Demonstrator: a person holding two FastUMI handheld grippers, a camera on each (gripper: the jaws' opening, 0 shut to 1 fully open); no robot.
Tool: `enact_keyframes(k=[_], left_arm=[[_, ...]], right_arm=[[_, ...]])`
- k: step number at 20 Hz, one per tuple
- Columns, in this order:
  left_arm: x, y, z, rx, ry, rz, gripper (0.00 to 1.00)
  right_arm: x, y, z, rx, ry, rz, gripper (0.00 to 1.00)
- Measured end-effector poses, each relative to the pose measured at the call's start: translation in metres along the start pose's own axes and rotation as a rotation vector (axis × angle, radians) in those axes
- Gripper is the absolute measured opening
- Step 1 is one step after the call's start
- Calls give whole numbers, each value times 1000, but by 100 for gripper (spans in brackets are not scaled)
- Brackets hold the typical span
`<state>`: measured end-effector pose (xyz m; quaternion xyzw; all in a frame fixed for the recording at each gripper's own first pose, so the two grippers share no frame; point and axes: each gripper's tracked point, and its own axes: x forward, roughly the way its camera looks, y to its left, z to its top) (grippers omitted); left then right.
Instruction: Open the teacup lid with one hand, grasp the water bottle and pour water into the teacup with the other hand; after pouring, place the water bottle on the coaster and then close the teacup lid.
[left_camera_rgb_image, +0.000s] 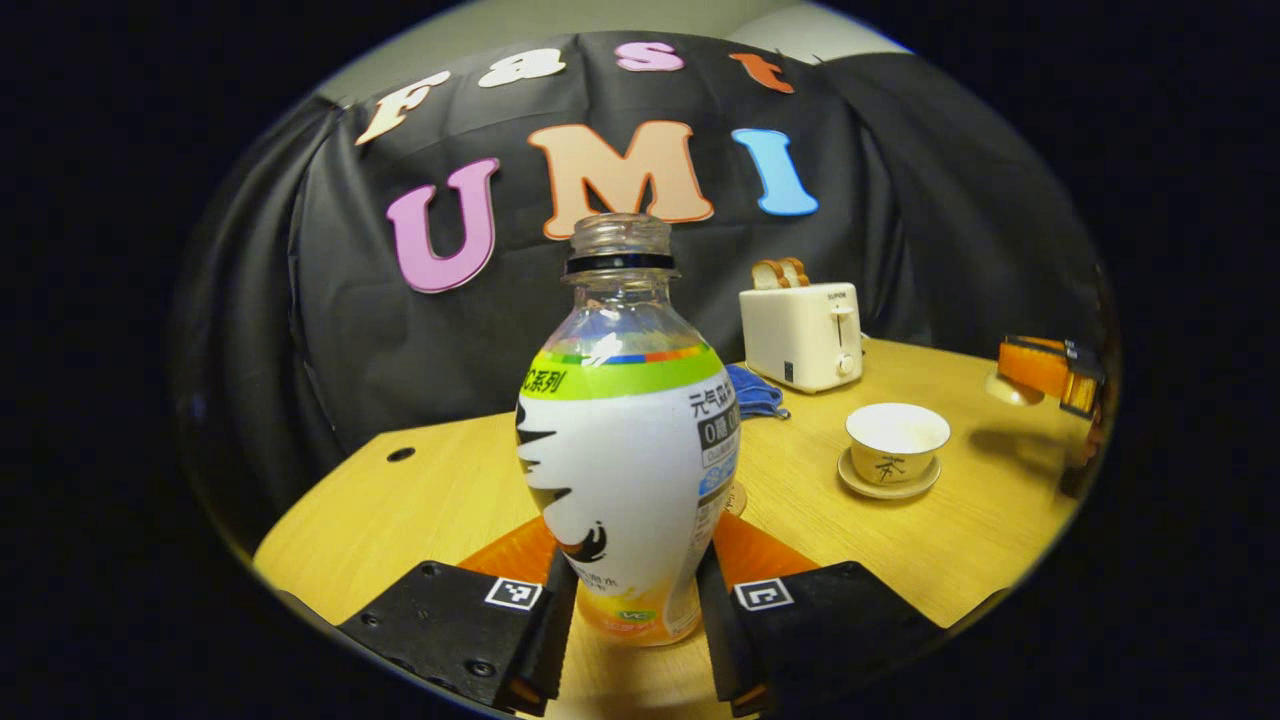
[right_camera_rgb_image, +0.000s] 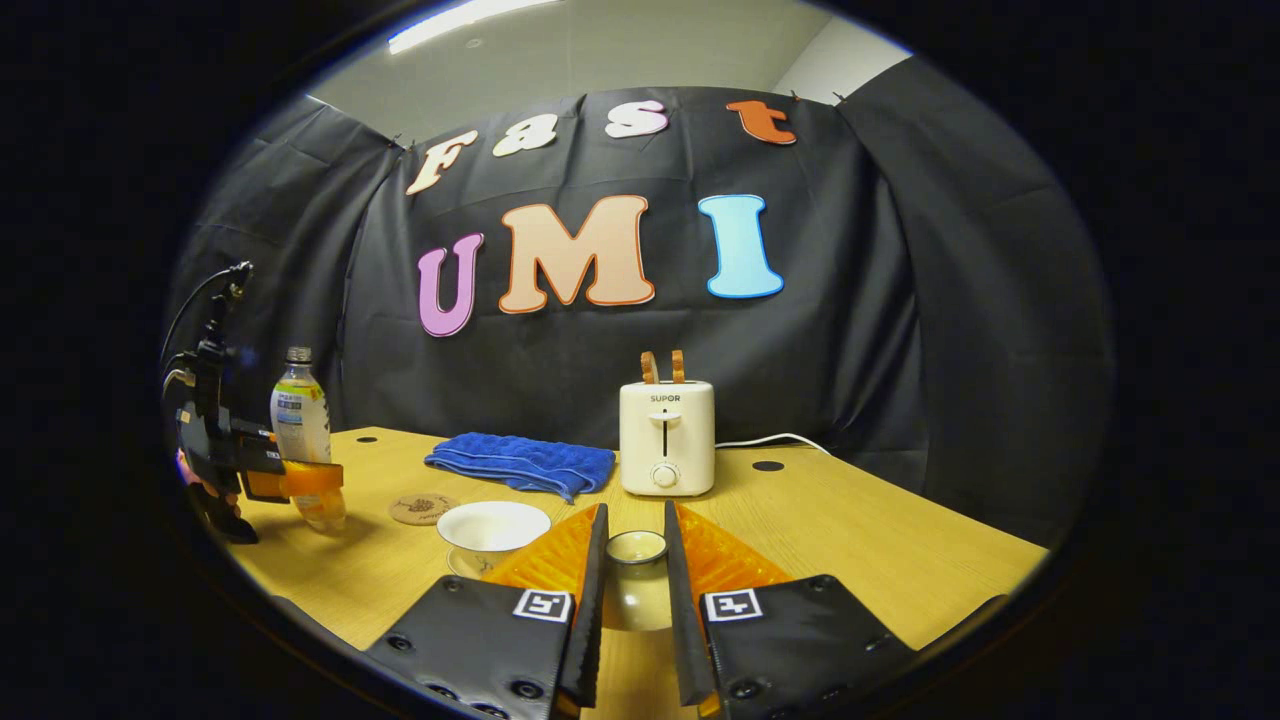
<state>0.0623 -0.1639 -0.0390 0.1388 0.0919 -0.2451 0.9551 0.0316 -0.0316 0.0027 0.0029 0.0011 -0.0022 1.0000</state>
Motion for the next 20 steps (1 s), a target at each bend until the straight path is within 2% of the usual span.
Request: enact_keyframes(k=[5,7,12,13,17,20], left_arm=[[13,0,29,238,22,54,52],[21,9,36,360,43,98,52],[38,17,40,682,129,153,52],[40,14,37,739,150,146,52],[44,0,23,982,221,109,52],[47,-16,9,1102,259,60,52]], right_arm=[[0,-15,1,-1,-1,-29,34],[0,-22,1,-2,-1,-44,34],[1,-44,1,-4,-2,-89,33],[2,-48,1,-3,-3,-97,35],[2,-56,1,-4,-4,-113,33],[2,-56,1,-5,-5,-114,34]])
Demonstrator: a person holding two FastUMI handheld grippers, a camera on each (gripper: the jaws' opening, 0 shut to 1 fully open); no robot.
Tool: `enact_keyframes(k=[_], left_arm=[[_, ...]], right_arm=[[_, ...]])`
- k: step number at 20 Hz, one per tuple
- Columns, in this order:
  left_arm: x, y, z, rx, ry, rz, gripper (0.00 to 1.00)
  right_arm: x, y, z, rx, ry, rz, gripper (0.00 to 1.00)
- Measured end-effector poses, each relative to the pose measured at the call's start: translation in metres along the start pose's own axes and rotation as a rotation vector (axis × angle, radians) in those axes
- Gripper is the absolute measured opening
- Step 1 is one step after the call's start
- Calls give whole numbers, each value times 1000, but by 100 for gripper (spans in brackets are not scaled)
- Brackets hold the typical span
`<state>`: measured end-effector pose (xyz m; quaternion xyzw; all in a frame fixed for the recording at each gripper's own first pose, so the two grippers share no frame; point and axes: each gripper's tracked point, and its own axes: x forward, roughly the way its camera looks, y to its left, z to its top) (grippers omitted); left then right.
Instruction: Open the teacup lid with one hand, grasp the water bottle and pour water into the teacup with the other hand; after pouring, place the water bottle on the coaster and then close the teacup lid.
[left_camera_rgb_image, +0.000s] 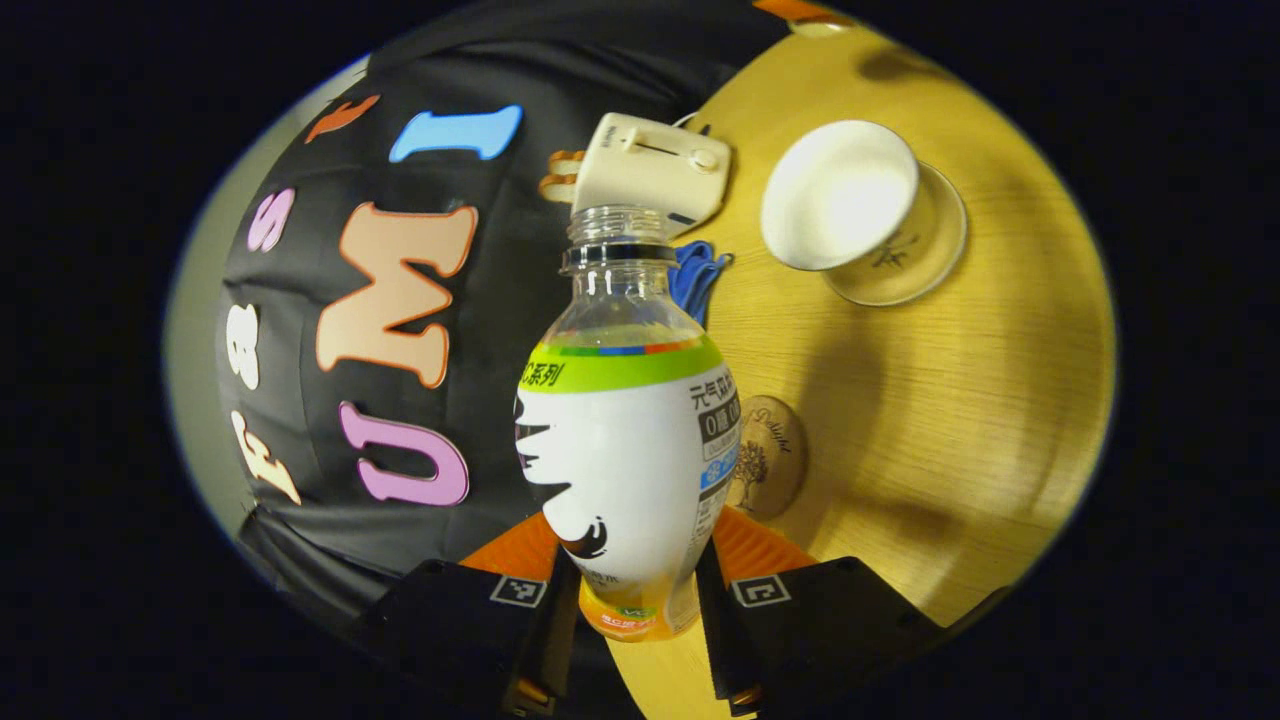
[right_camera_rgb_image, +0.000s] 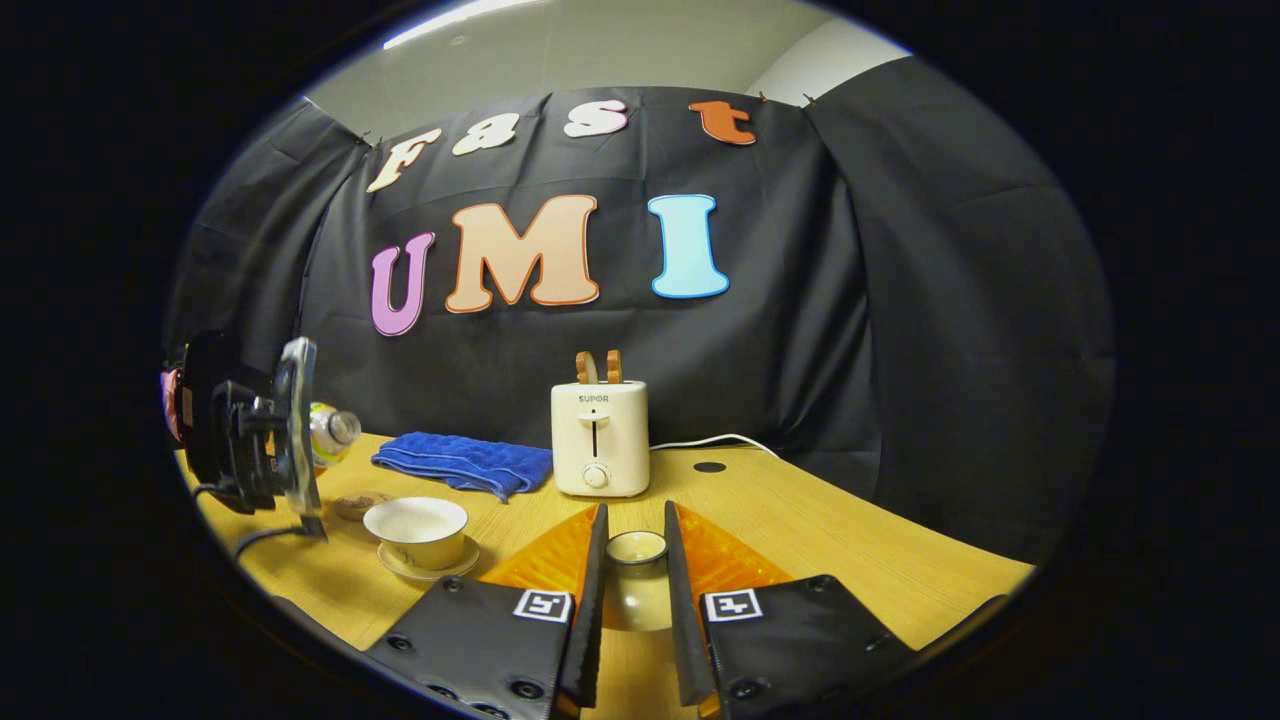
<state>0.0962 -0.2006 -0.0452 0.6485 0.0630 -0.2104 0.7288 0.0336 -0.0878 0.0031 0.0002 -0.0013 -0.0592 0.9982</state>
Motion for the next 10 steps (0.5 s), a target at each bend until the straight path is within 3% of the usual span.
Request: enact_keyframes(k=[6,10], left_arm=[[4,-3,9,157,21,-15,52],[6,11,17,278,24,22,52]], right_arm=[[1,0,0,0,1,0,33],[1,0,0,0,1,1,34]])
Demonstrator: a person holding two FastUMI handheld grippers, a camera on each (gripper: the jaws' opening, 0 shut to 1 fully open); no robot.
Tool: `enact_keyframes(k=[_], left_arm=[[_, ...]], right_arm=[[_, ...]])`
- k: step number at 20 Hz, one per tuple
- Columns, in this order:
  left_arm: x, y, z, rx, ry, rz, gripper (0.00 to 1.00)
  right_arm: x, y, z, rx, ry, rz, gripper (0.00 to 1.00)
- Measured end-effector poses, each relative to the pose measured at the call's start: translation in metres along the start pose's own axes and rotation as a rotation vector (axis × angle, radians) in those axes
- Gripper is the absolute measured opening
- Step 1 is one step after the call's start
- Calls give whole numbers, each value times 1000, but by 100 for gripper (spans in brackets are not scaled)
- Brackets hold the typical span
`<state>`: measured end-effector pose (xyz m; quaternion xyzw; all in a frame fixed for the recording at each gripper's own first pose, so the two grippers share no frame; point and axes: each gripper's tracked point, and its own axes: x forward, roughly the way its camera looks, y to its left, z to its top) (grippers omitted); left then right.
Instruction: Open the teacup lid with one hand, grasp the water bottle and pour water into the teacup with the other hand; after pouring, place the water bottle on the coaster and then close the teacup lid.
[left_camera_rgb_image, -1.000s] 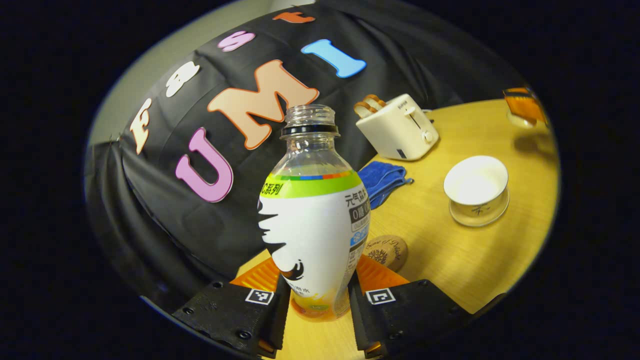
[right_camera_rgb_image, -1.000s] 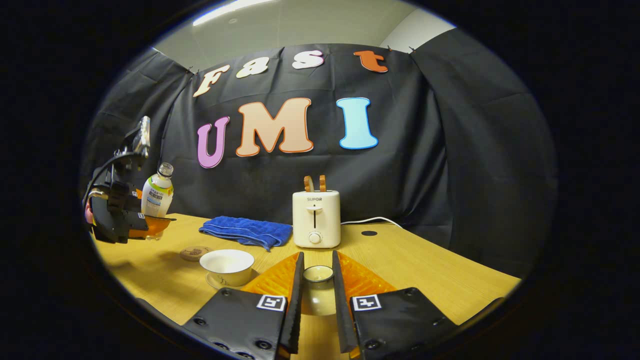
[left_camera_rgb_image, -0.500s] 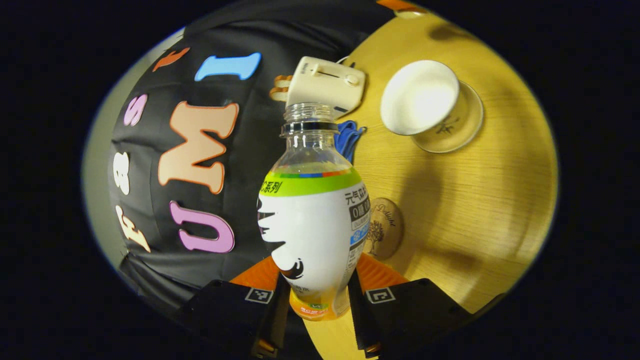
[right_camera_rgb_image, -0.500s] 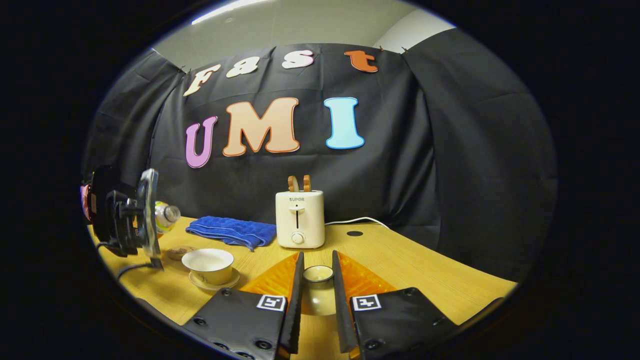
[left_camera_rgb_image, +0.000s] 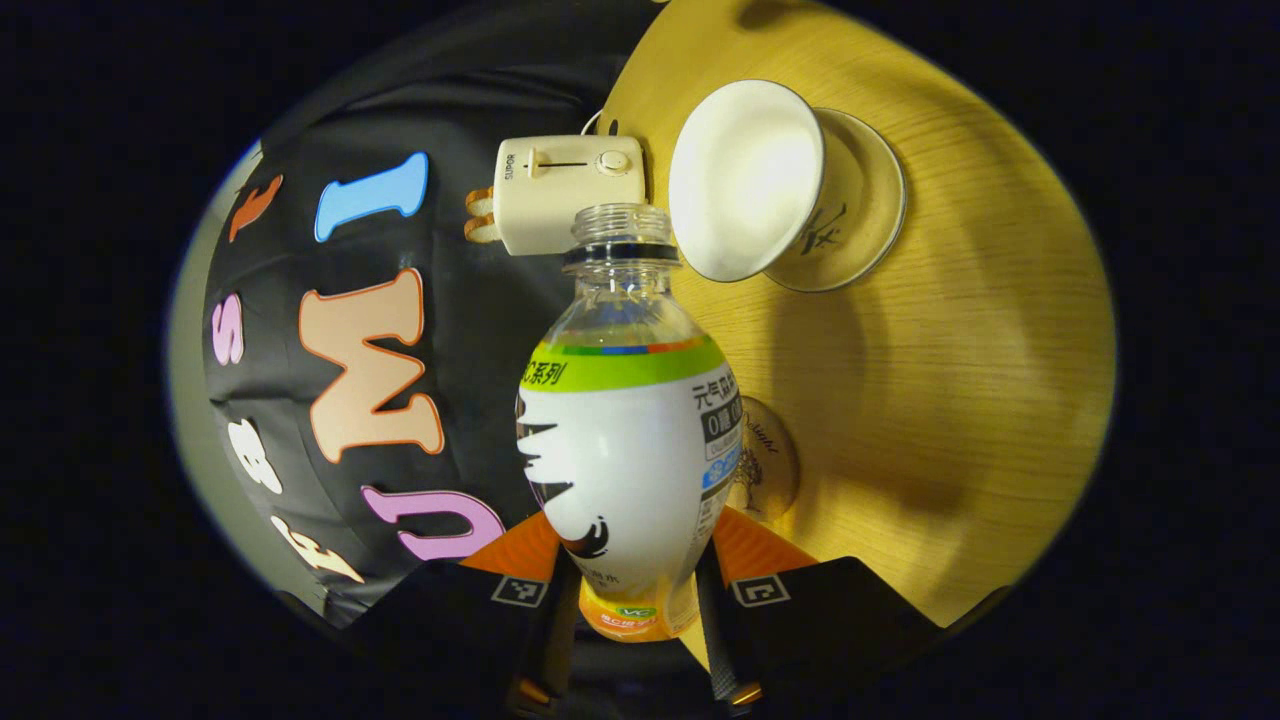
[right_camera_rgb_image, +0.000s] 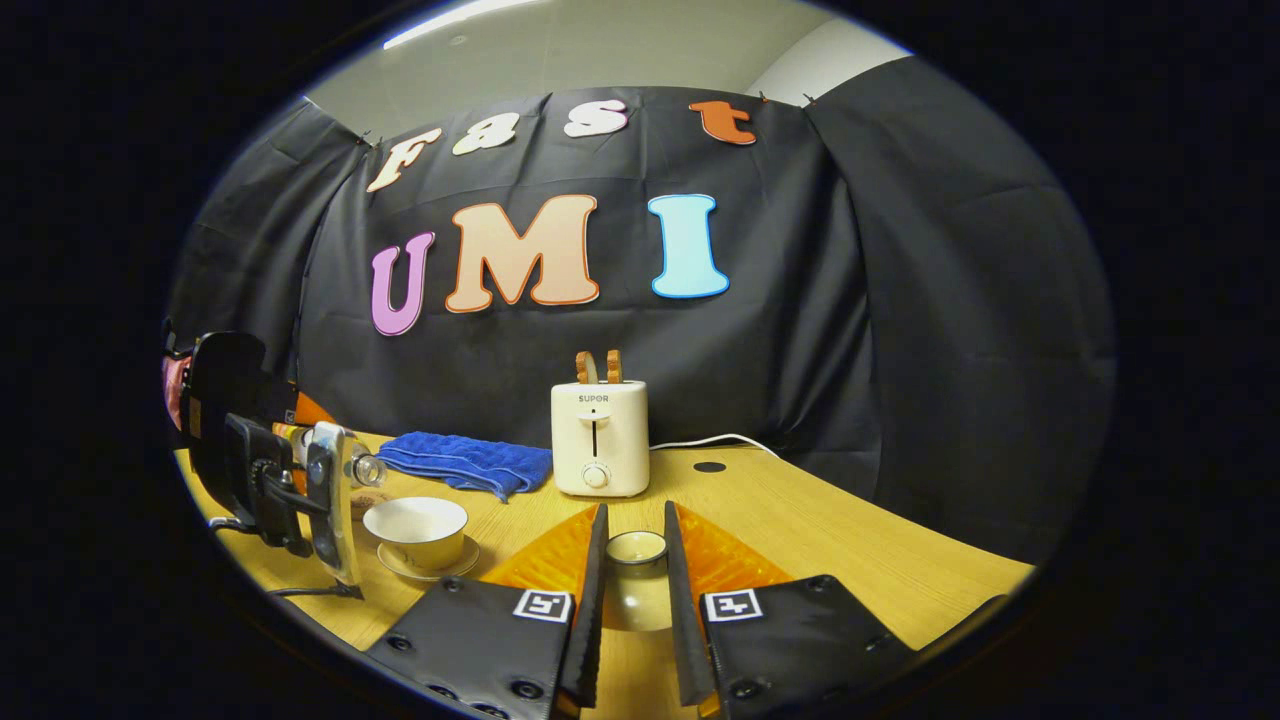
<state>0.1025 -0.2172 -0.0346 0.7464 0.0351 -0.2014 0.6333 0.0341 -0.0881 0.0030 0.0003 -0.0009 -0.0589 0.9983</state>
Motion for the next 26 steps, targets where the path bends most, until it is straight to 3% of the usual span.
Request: enact_keyframes(k=[5,17,26], left_arm=[[6,21,2,135,14,33,51],[-7,66,-8,343,76,102,52],[-16,95,-5,435,90,143,51]], right_arm=[[0,0,0,0,0,0,35],[0,-1,0,0,1,1,35],[-1,-1,0,0,3,1,35]])
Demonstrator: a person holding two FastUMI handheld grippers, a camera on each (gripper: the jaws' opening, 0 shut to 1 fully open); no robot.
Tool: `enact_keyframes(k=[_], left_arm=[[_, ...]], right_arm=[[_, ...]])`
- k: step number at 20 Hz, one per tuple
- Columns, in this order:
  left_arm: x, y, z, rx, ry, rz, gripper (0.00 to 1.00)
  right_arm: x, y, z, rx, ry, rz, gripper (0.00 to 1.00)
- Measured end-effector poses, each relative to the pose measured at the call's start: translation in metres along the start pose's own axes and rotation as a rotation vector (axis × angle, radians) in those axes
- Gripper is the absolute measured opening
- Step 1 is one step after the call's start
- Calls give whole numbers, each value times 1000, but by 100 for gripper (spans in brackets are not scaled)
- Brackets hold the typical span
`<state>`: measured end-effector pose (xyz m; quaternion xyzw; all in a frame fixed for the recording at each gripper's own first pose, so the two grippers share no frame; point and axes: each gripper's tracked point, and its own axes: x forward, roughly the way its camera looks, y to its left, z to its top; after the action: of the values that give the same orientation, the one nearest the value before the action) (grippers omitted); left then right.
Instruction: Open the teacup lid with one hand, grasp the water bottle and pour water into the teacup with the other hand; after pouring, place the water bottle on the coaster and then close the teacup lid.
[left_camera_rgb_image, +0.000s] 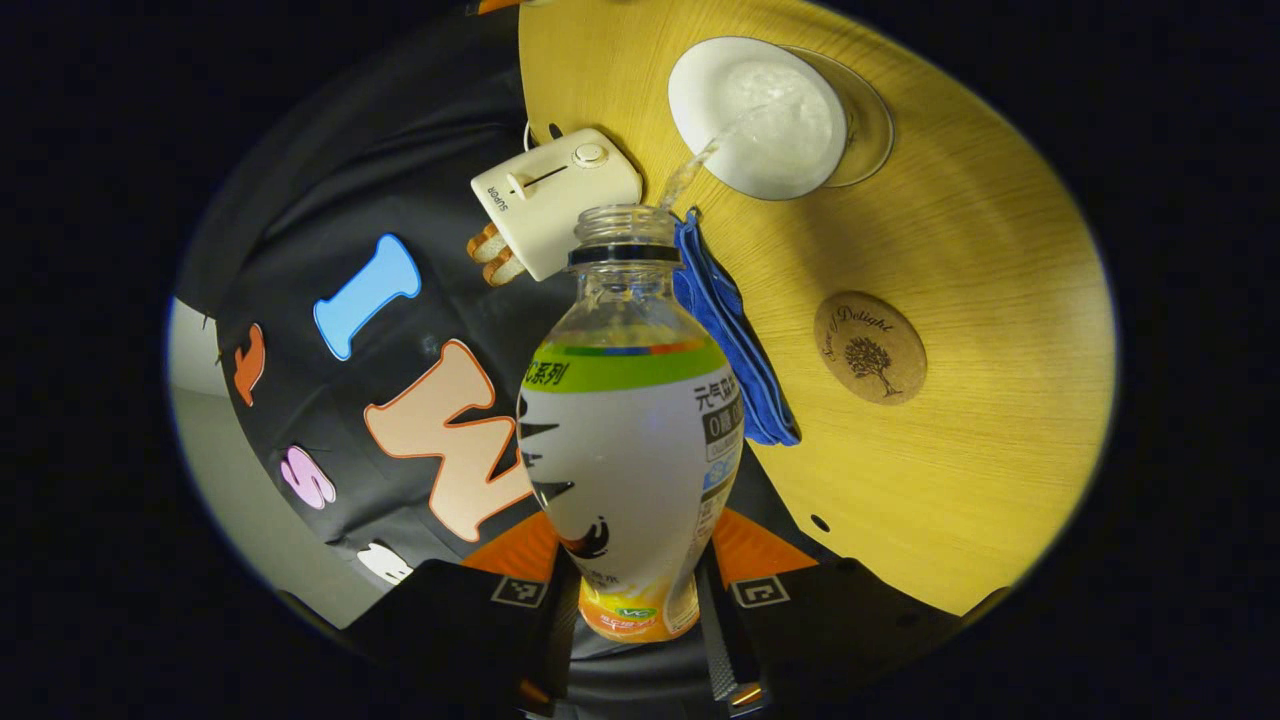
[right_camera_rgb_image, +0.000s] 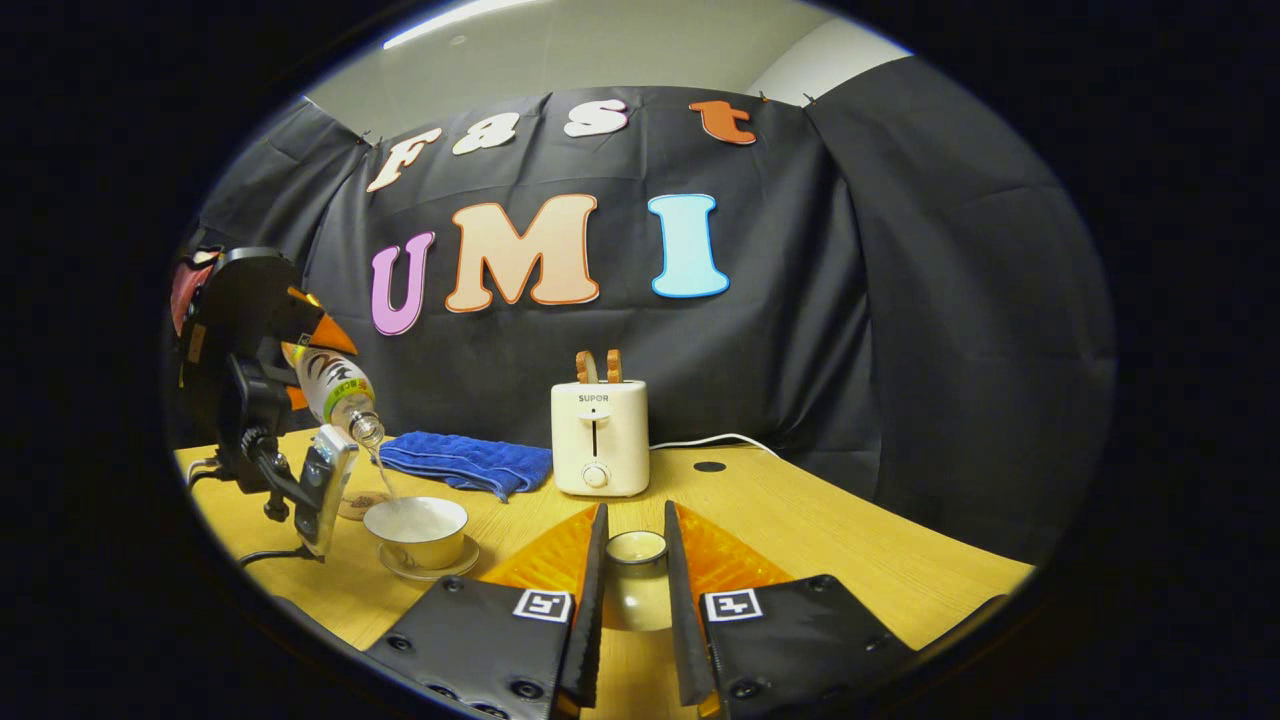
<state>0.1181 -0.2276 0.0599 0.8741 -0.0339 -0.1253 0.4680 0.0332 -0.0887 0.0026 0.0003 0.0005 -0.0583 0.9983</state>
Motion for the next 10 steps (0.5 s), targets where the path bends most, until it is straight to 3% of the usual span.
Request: enact_keyframes(k=[6,10], left_arm=[[0,2,1,35,1,3,51],[1,-10,8,-76,-33,-32,51]], right_arm=[[0,0,0,0,0,0,33],[0,0,0,0,0,0,33]])
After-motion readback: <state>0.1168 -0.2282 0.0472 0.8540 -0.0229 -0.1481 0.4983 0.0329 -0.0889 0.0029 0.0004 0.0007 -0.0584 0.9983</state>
